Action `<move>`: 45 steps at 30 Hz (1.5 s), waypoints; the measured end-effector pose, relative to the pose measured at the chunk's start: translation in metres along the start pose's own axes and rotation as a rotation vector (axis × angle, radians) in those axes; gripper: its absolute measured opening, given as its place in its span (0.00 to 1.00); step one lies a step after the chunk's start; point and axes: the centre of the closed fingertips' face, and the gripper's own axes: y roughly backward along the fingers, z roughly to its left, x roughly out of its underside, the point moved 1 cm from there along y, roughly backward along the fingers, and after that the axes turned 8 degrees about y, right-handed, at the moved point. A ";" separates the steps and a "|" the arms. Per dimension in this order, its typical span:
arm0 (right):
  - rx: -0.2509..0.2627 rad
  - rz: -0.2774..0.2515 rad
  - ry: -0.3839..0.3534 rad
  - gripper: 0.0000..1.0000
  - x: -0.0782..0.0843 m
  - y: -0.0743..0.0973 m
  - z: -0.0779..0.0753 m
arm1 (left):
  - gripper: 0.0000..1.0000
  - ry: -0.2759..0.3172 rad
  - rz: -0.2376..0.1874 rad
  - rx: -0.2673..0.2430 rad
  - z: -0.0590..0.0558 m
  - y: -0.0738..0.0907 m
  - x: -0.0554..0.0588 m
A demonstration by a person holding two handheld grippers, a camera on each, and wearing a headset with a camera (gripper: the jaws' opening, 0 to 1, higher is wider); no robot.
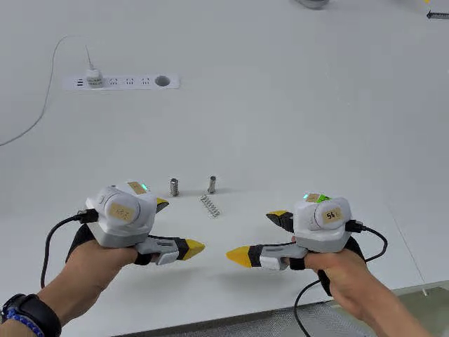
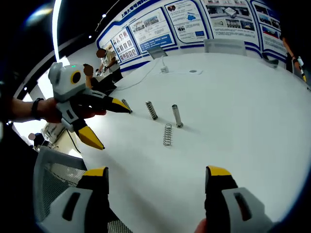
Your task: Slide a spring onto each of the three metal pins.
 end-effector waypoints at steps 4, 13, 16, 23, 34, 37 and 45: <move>0.003 0.001 -0.003 0.83 0.001 0.002 -0.001 | 0.70 -0.072 0.038 0.021 -0.003 -0.008 -0.003; 0.006 -0.007 -0.011 0.83 0.002 0.004 -0.002 | 0.70 -0.217 0.115 0.056 -0.008 -0.031 -0.009; 0.008 -0.012 -0.017 0.83 0.002 0.005 -0.003 | 0.70 -0.248 0.137 0.075 -0.011 -0.038 -0.009; 0.030 -0.027 -0.045 0.83 0.002 0.011 -0.011 | 0.70 -0.365 0.187 0.101 -0.012 -0.054 -0.010; 0.058 -0.041 -0.108 0.81 0.009 0.012 -0.017 | 0.69 -0.388 0.240 0.141 -0.009 -0.079 -0.005; 0.059 -0.063 -0.138 0.80 0.007 0.012 -0.018 | 0.68 -0.384 0.260 0.144 -0.006 -0.085 -0.001; 0.075 -0.074 -0.161 0.79 0.008 0.016 -0.022 | 0.65 -0.321 0.276 0.132 0.001 -0.089 0.006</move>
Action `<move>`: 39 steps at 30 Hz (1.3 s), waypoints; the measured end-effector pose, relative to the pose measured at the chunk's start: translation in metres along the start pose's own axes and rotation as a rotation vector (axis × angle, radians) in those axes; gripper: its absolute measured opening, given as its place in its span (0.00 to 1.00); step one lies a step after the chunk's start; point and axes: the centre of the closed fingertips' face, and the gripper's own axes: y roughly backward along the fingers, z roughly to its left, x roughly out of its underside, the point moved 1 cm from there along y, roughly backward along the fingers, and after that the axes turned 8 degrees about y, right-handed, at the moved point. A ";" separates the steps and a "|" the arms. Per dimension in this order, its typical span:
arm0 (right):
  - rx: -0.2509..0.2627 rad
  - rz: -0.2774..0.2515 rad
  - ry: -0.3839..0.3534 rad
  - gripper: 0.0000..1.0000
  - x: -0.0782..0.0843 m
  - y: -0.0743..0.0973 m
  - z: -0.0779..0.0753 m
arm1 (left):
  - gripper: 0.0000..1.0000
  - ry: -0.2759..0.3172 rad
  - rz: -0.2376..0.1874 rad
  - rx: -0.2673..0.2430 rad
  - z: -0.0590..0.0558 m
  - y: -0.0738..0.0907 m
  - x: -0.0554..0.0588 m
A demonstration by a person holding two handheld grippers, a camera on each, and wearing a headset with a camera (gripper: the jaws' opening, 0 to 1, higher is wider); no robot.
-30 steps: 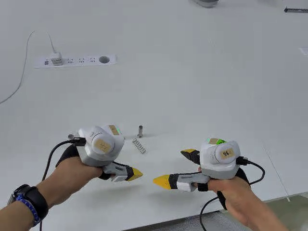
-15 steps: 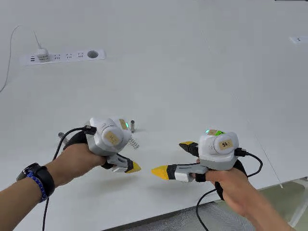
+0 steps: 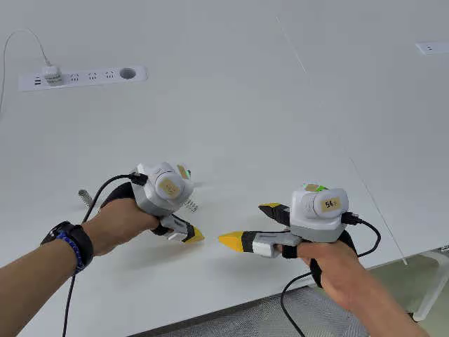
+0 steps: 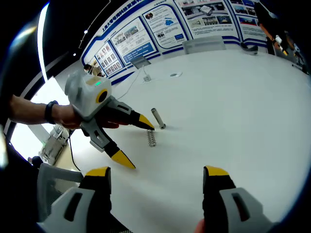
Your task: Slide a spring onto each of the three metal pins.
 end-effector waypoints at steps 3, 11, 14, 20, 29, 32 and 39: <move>0.001 -0.009 -0.012 0.78 -0.001 0.001 0.000 | 0.64 0.015 0.007 -0.003 0.000 0.003 0.006; -0.010 -0.011 -0.013 0.78 -0.001 -0.002 0.004 | 0.56 0.065 0.025 -0.025 -0.001 0.013 0.027; -0.019 -0.003 -0.007 0.78 0.000 -0.005 0.008 | 0.49 0.158 -0.030 -0.041 -0.001 0.019 0.029; -0.043 0.009 0.008 0.79 0.002 -0.009 0.017 | 0.41 0.146 -0.030 -0.056 -0.005 0.021 0.042; -0.048 0.007 0.010 0.79 0.001 -0.009 0.019 | 0.28 0.092 -0.005 -0.078 -0.014 0.027 0.056; -0.049 0.008 0.009 0.79 0.001 -0.009 0.019 | 0.23 0.029 0.008 -0.085 -0.019 0.028 0.060; -0.070 0.016 0.018 0.78 0.002 -0.012 0.029 | 0.11 0.067 0.000 -0.104 -0.021 0.032 0.068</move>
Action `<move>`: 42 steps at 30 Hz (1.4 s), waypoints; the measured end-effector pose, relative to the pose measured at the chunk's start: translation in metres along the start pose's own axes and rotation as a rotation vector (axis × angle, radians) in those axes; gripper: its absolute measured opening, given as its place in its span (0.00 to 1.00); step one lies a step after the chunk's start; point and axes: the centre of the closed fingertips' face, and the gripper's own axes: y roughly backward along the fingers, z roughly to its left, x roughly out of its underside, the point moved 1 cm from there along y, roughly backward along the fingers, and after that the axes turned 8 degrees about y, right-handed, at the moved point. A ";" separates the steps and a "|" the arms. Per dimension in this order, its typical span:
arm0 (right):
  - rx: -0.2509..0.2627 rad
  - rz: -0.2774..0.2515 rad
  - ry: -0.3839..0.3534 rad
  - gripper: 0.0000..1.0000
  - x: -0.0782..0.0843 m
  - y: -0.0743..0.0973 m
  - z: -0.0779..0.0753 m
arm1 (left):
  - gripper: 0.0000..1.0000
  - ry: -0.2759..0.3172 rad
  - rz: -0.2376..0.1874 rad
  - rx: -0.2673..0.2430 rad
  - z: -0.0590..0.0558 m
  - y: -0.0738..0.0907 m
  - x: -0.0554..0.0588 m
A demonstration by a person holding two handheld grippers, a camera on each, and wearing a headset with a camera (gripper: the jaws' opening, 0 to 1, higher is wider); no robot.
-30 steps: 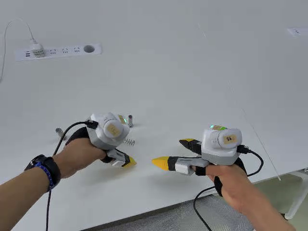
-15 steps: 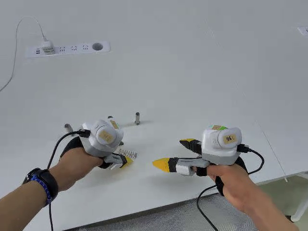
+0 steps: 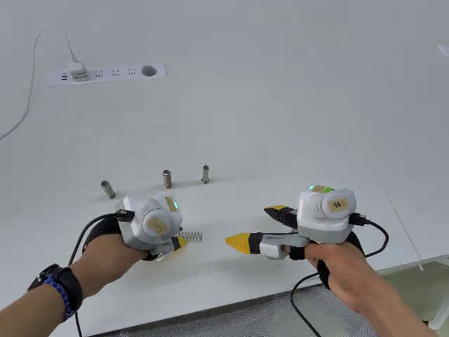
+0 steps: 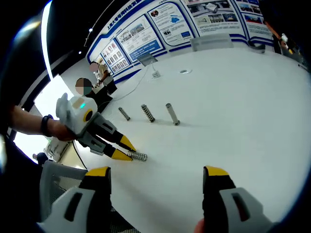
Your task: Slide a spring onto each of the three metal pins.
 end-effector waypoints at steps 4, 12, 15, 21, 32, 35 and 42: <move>-0.017 0.011 0.003 0.78 0.002 -0.003 0.007 | 0.11 0.005 0.012 -0.016 -0.002 0.001 0.003; -0.029 0.016 0.015 0.78 0.000 -0.005 0.014 | 0.11 0.083 0.015 -0.055 0.001 0.007 0.012; -0.028 0.017 0.013 0.79 0.000 -0.006 0.014 | 0.11 0.074 0.008 -0.058 0.001 0.008 0.012; -0.028 0.021 0.013 0.79 0.002 -0.006 0.016 | 0.11 0.120 -0.006 -0.069 0.003 0.008 0.011; -0.026 0.014 0.007 0.78 0.000 -0.006 0.016 | 0.11 0.142 -0.032 -0.111 0.006 0.003 0.005; -0.030 0.017 0.009 0.78 0.001 -0.007 0.018 | 0.10 0.122 -0.029 -0.118 0.007 0.003 0.005; -0.045 0.007 0.002 0.77 -0.002 -0.008 0.022 | 0.10 0.179 -0.037 -0.107 0.005 0.007 0.008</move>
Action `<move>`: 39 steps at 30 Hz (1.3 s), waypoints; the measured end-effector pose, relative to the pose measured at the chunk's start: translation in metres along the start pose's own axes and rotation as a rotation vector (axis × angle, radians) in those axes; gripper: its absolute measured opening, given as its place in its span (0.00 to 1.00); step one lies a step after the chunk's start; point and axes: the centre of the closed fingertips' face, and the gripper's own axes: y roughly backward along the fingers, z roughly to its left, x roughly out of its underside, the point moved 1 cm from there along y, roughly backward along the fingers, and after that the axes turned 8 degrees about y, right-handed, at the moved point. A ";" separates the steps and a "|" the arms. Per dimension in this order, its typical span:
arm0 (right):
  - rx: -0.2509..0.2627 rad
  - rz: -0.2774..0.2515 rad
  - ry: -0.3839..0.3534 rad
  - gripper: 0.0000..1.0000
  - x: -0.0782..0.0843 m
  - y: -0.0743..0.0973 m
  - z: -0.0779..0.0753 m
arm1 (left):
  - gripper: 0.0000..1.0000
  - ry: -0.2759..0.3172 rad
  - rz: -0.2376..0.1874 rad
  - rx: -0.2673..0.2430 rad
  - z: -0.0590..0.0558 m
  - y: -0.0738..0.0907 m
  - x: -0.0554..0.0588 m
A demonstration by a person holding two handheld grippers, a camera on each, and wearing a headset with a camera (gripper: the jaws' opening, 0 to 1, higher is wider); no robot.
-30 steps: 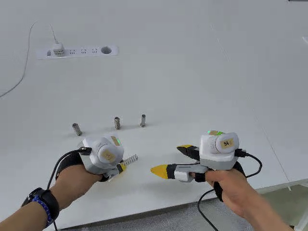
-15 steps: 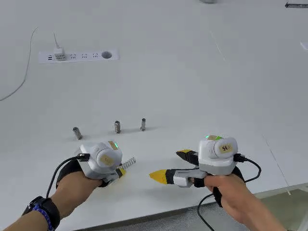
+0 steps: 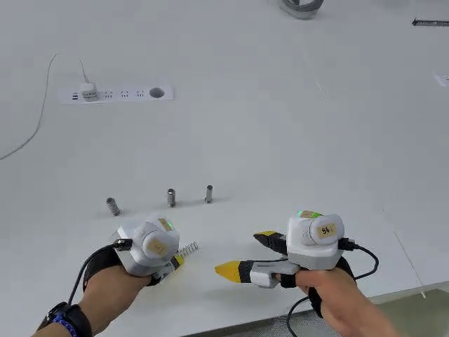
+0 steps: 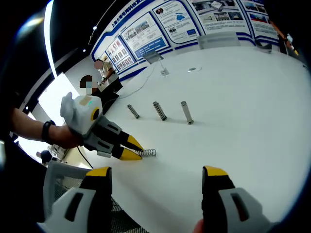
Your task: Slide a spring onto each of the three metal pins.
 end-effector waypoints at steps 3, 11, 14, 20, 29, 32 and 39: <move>-0.003 0.002 -0.003 0.76 0.002 0.000 0.001 | 0.10 0.014 -0.007 0.006 0.001 0.004 0.002; -0.034 0.013 -0.020 0.72 0.007 -0.005 0.008 | 0.10 0.034 -0.024 0.009 0.006 0.019 0.007; -0.048 0.013 -0.017 0.70 0.007 -0.008 0.011 | 0.10 0.049 -0.037 0.005 0.009 0.027 0.007; -0.076 0.003 -0.011 0.67 -0.003 -0.014 0.017 | 0.10 0.053 -0.063 0.008 0.008 0.041 0.003; -0.104 0.002 0.010 0.65 -0.012 -0.019 0.022 | 0.10 0.031 -0.116 0.012 0.001 0.059 -0.017; -0.114 0.001 0.014 0.65 -0.015 -0.019 0.024 | 0.10 0.023 -0.131 0.013 0.000 0.064 -0.023; -0.150 -0.005 0.022 0.58 -0.021 -0.018 0.031 | 0.10 -0.006 -0.147 0.014 -0.001 0.074 -0.029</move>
